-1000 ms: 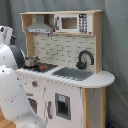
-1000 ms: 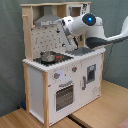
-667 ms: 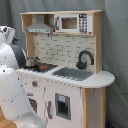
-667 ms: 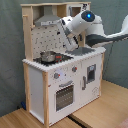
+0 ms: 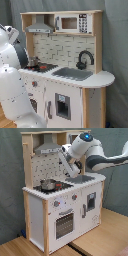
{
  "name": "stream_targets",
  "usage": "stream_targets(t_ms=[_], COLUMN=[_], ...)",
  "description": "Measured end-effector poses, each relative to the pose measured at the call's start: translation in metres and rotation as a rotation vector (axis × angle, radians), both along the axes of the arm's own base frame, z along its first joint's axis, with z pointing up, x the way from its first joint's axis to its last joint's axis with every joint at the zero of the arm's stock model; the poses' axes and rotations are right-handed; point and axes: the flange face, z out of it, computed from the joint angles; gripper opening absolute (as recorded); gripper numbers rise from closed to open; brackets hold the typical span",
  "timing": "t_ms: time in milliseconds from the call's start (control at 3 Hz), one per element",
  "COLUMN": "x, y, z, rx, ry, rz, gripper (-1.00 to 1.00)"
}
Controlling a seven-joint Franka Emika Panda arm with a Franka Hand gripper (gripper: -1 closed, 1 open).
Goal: Play with the kitchen
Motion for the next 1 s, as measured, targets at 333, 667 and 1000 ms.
stream_targets(t_ms=[333,667,1000], x=[0.015,0.034,0.051], y=[-0.015,-0.031,-0.041], z=[-0.001,-0.007,-0.017], rx=[0.018,0.028,0.036], ry=[0.086,0.158,0.221], rz=[-0.025,-0.048,-0.05], gripper=[1.0,1.0,1.0])
